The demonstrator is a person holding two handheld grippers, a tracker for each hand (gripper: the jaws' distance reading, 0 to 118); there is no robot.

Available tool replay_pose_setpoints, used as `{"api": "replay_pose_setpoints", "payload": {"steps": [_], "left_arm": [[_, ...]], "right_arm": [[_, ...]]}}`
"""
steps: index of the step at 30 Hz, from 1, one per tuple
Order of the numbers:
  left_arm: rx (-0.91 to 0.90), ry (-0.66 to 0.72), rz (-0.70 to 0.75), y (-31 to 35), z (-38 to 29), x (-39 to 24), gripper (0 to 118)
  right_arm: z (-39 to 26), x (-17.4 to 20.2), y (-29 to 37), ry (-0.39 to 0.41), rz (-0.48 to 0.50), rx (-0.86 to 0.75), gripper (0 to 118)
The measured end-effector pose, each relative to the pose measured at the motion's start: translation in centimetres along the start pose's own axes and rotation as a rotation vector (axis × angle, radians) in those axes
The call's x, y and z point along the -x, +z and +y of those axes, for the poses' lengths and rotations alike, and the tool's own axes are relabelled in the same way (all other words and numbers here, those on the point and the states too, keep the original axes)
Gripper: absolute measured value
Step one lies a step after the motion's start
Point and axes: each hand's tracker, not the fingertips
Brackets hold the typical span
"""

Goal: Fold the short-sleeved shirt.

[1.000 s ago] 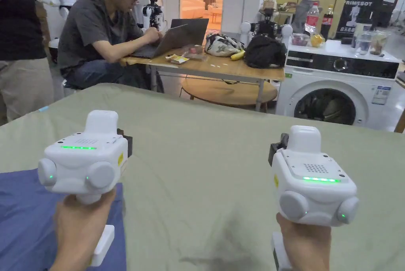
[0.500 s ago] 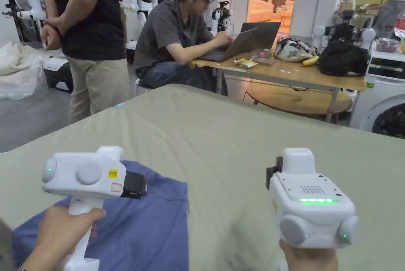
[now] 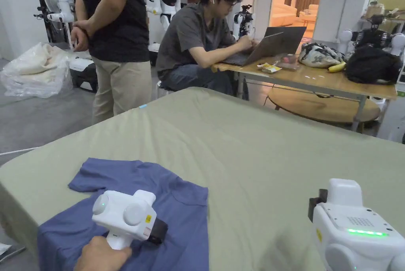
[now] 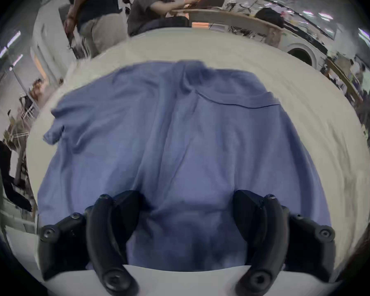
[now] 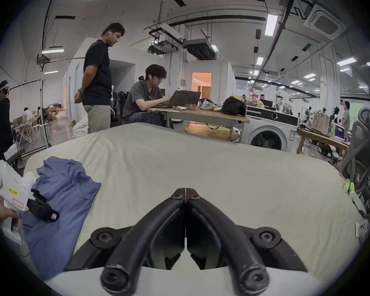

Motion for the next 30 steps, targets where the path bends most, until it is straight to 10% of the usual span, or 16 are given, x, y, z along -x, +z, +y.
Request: {"api": "replay_pose_setpoints", "payload": {"steps": [4, 20, 30], "left_arm": [[-0.034, -0.038, -0.031, 0.9, -0.2, 0.1, 0], [-0.440, 0.079, -0.242, 11.8, 5.6, -0.6, 0], [-0.615, -0.081, -0.459, 19.6, 13.2, -12.0, 0]], "right_arm": [[0.1, 0.1, 0.5, -0.017, 0.001, 0.016, 0], [1.5, -3.2, 3.2, -0.049, -0.035, -0.039, 0], [1.8, -8.5, 5.8, -0.147, -0.115, -0.058, 0]]}}
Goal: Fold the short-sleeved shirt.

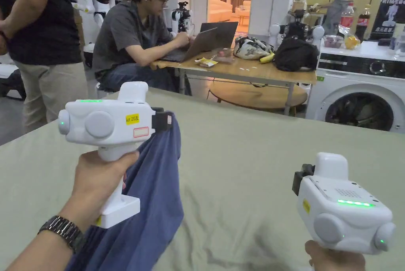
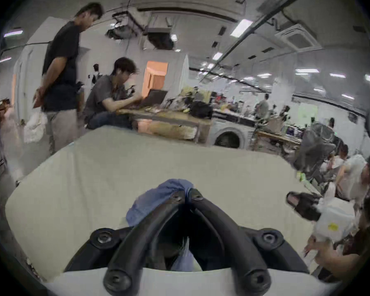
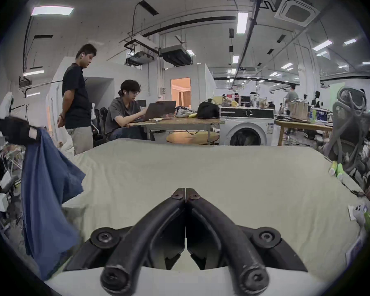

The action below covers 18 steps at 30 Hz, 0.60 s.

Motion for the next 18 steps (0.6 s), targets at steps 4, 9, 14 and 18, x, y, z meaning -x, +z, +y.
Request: {"api": "replay_pose_setpoints", "payload": {"steps": [4, 9, 14, 18], "left_arm": [[-0.030, -0.037, -0.152, -2.2, 2.1, -6.3, 0], [-0.005, -0.109, -0.334, -6.1, 3.1, -15.6, 0], [0.091, -0.204, -0.503, -10.0, 0.8, -24.8, 0], [0.184, -0.214, -0.646, -12.1, -2.9, -30.7, 0]], "right_arm": [[0.5, -3.6, 1.5, -0.045, -0.070, -0.014, 0], [0.9, -8.4, 3.6, -0.064, -0.161, -0.039, 0], [0.7, -13.1, 6.4, -0.072, -0.267, -0.061, 0], [0.1, -16.6, 8.8, -0.064, -0.355, -0.054, 0]]}}
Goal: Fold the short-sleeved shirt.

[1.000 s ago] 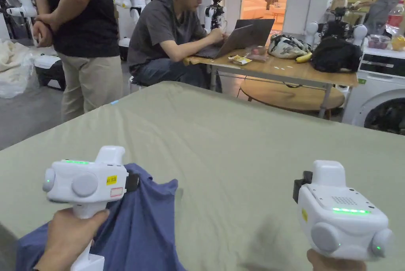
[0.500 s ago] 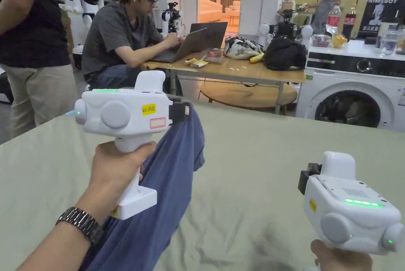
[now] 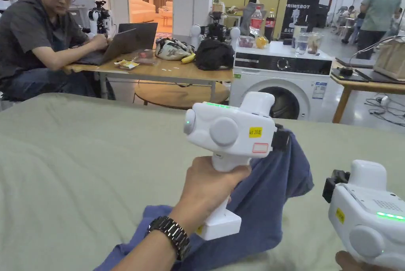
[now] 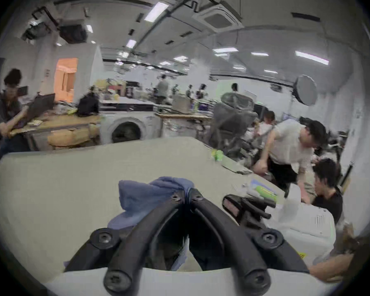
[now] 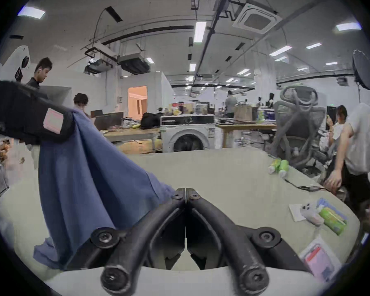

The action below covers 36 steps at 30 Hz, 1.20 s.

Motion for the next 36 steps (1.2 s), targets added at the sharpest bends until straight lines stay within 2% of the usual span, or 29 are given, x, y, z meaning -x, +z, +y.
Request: {"api": "replay_pose_setpoints", "payload": {"steps": [3, 8, 9, 12, 15, 19, 21, 24, 25, 26, 27, 28, 36], "left_arm": [[0.134, -0.046, -0.011, -3.6, -3.3, -1.9, 0], [0.264, 0.051, -0.096, -5.9, -9.6, -2.6, 0], [0.277, 0.069, -0.111, -5.9, -10.8, -2.6, 7], [0.296, 0.088, -0.123, -5.3, -13.0, -2.6, 53], [0.263, 0.086, -0.080, -3.3, -14.0, -2.1, 61], [0.057, 0.102, 0.045, 1.0, -13.1, -0.4, 61], [-0.037, 0.121, 0.159, 3.4, -12.5, 0.9, 60], [-0.114, 0.109, 0.300, 6.2, -12.5, 2.8, 45], [-0.111, 0.104, 0.327, 6.8, -12.5, 3.4, 45], [-0.080, 0.095, 0.363, 7.4, -12.7, 4.2, 26], [-0.056, 0.088, 0.414, 8.0, -12.9, 4.9, 2], [-0.039, 0.086, 0.467, 8.5, -13.2, 5.8, 0], [0.015, 0.233, 0.577, 13.0, -13.1, 15.0, 0]], "right_arm": [[-0.7, -2.8, 0.9, 0.005, -0.069, 0.000, 0], [-2.0, -5.4, 1.1, -0.008, -0.101, 0.047, 0], [-2.4, -5.6, 1.1, -0.006, -0.102, 0.054, 0], [-2.9, -5.5, 0.9, 0.003, -0.099, 0.073, 0], [-2.8, -4.8, 1.0, 0.003, -0.070, 0.077, 0], [-2.3, -3.1, 1.1, 0.018, -0.022, 0.050, 0], [-1.9, -1.8, 1.1, 0.033, 0.000, 0.035, 0], [-1.8, -0.1, 1.0, 0.046, 0.024, 0.018, 0], [-1.8, 0.4, 0.9, 0.049, 0.028, 0.015, 0], [-1.8, 0.9, 0.8, 0.049, 0.034, 0.012, 0], [-1.8, 1.4, 0.7, 0.047, 0.037, 0.011, 0], [-1.8, 1.9, 0.5, 0.043, 0.044, 0.012, 0], [-1.7, 4.0, -1.3, 0.036, 0.087, 0.039, 0]]}}
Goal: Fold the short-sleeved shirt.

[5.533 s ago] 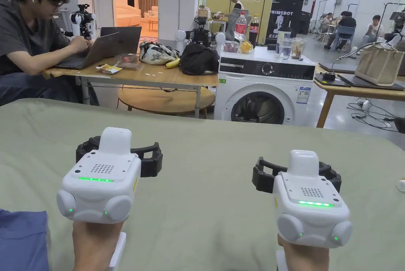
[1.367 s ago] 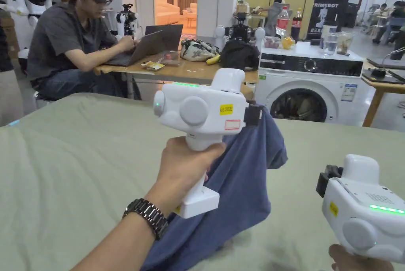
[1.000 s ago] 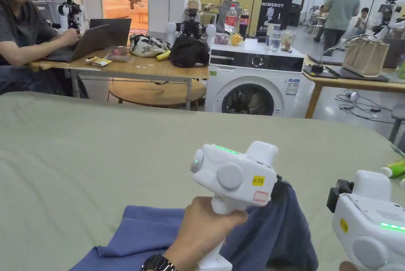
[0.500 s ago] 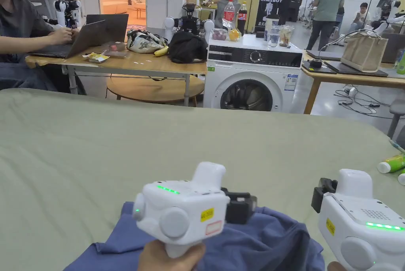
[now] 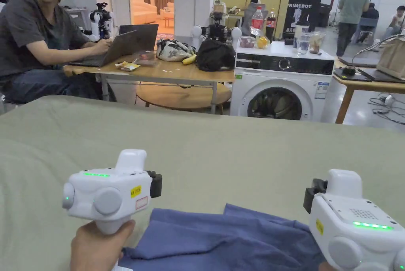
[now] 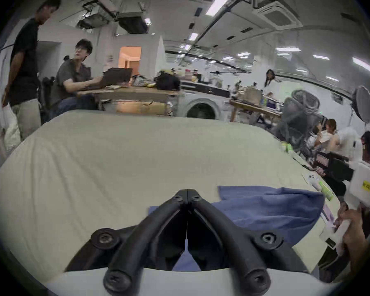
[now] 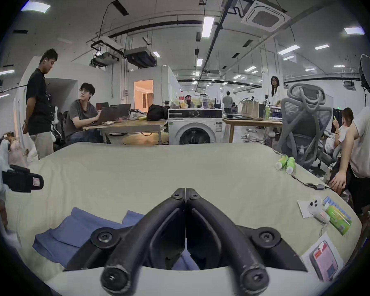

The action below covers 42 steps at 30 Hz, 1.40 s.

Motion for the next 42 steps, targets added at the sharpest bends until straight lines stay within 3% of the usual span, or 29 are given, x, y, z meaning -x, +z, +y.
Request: {"api": "replay_pose_setpoints", "payload": {"steps": [8, 11, 12, 16, 18, 21, 23, 25, 26, 34, 35, 37, 38, 42], "left_arm": [[0.269, 0.132, -0.036, -6.6, 2.0, 4.8, 2], [0.400, 0.169, -0.074, -10.3, 1.3, 5.2, 66], [0.440, 0.175, -0.049, -11.6, 0.6, 5.2, 72], [0.525, 0.139, 0.071, -15.6, -1.7, 4.4, 71], [0.549, 0.155, 0.058, -16.9, -2.8, 4.0, 71], [0.469, 0.079, 0.114, -16.5, -3.6, 2.6, 70], [0.466, 0.039, 0.132, -16.4, -3.7, 1.7, 56], [0.436, 0.072, 0.070, -15.4, -3.5, 1.9, 10], [0.423, 0.105, 0.046, -15.0, -3.4, 2.0, 2], [0.282, 0.071, -0.014, -8.9, -2.7, 2.5, 1], [0.268, 0.064, -0.023, -8.2, -2.6, 2.4, 1], [0.238, 0.055, -0.013, -7.2, -2.7, 2.7, 1], [0.233, 0.064, -0.019, -6.6, -2.7, 2.9, 1], [0.201, 0.120, -0.027, -4.5, -3.4, 3.4, 1]], "right_arm": [[0.0, 0.3, -1.4, -0.007, 0.008, 0.025, 0], [-0.2, 0.1, -1.5, -0.004, 0.009, 0.030, 0], [-0.2, -0.1, -1.5, -0.001, 0.007, 0.034, 0], [-0.7, -1.4, -1.2, 0.003, -0.009, 0.045, 0], [-0.9, -2.2, -1.1, 0.012, -0.021, 0.051, 0], [-1.2, -3.7, -1.1, 0.029, -0.063, 0.061, 0], [-1.2, -4.6, -1.3, 0.025, -0.072, 0.068, 0], [-1.0, -5.6, -1.8, 0.027, -0.080, 0.087, 0], [-0.8, -6.2, -2.1, 0.027, -0.081, 0.096, 0], [-0.3, -10.6, -7.4, 0.043, -0.041, 0.369, 0], [-0.6, -10.7, -8.1, 0.050, -0.032, 0.402, 9], [-1.5, -10.9, -9.6, 0.066, -0.014, 0.479, 46], [-2.2, -11.0, -10.4, 0.062, 0.000, 0.518, 55], [-5.3, -10.6, -13.1, 0.078, 0.054, 0.691, 57]]}}
